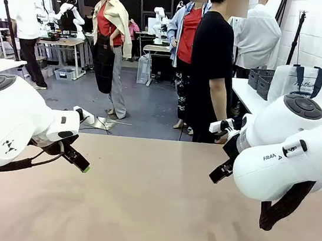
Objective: Transfer purchased items from the store into the shopping bag.
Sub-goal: Open the Reusable shopping bag in the center of the table.
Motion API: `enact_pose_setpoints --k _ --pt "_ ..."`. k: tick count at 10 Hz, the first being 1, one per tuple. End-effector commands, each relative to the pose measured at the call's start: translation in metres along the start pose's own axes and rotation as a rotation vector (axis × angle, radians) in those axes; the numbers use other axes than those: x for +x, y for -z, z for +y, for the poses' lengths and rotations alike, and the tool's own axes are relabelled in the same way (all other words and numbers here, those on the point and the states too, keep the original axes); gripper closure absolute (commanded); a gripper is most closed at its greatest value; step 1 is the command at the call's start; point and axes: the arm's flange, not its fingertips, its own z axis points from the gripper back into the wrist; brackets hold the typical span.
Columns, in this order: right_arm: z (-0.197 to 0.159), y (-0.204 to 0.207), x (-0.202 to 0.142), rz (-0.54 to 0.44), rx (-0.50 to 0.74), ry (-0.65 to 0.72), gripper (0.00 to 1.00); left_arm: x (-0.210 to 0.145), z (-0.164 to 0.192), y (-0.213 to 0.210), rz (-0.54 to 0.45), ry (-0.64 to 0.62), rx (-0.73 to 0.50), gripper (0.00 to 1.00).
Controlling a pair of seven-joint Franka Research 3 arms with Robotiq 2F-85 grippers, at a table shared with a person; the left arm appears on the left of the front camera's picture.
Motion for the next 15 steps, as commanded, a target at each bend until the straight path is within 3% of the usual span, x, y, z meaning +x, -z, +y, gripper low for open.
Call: enact_pose_setpoints --k 1,15 --pt "0.0000 0.0000 0.0000 0.000 0.000 0.000 0.00 0.0000 0.0000 0.0000 0.000 0.000 0.000 0.00" --pt "0.0000 0.0000 0.0000 0.000 0.000 0.000 0.00 0.0000 0.0000 0.0000 0.000 0.000 0.000 0.00"
